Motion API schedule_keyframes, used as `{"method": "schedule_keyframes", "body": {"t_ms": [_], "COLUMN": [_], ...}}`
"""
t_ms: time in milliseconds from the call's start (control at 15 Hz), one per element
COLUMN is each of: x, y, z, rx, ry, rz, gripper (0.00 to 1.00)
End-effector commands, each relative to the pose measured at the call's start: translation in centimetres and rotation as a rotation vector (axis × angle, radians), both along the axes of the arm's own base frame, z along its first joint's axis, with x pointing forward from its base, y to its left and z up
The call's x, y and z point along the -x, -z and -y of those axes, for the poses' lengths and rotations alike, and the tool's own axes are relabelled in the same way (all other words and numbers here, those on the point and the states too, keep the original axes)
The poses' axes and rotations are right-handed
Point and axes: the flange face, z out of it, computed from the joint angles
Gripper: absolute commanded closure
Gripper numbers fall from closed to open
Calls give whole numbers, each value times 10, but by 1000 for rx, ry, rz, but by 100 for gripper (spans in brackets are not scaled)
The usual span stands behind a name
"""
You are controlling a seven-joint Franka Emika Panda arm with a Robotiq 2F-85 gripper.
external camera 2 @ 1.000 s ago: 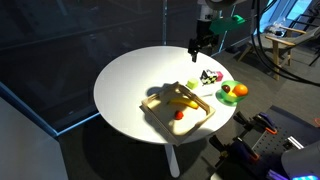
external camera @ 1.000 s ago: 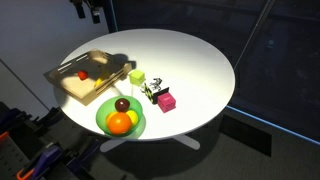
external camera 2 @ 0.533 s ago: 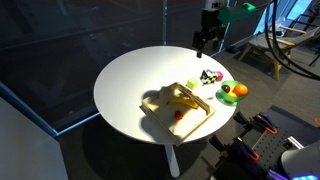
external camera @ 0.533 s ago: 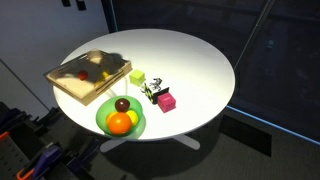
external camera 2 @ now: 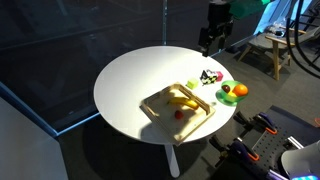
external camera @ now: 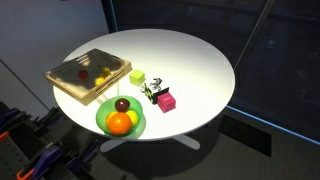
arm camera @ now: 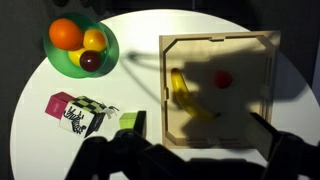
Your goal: Pick up the block with the number one on it and put it on the table
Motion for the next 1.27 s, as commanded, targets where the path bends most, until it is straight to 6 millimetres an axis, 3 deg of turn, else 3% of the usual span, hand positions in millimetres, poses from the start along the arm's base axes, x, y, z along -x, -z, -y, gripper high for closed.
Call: {"method": "schedule_keyframes", "body": {"t_ms": [0, 467, 533, 1200], "x": [25, 43, 35, 39], "y": [-10, -15, -12, -12], "z": [-4, -2, -3, -2], "rx": [7, -14, 0, 1], "ry": [-62, -107, -85, -87], "rz": [34, 67, 43, 47], "gripper": [0, 0, 0, 0]}}
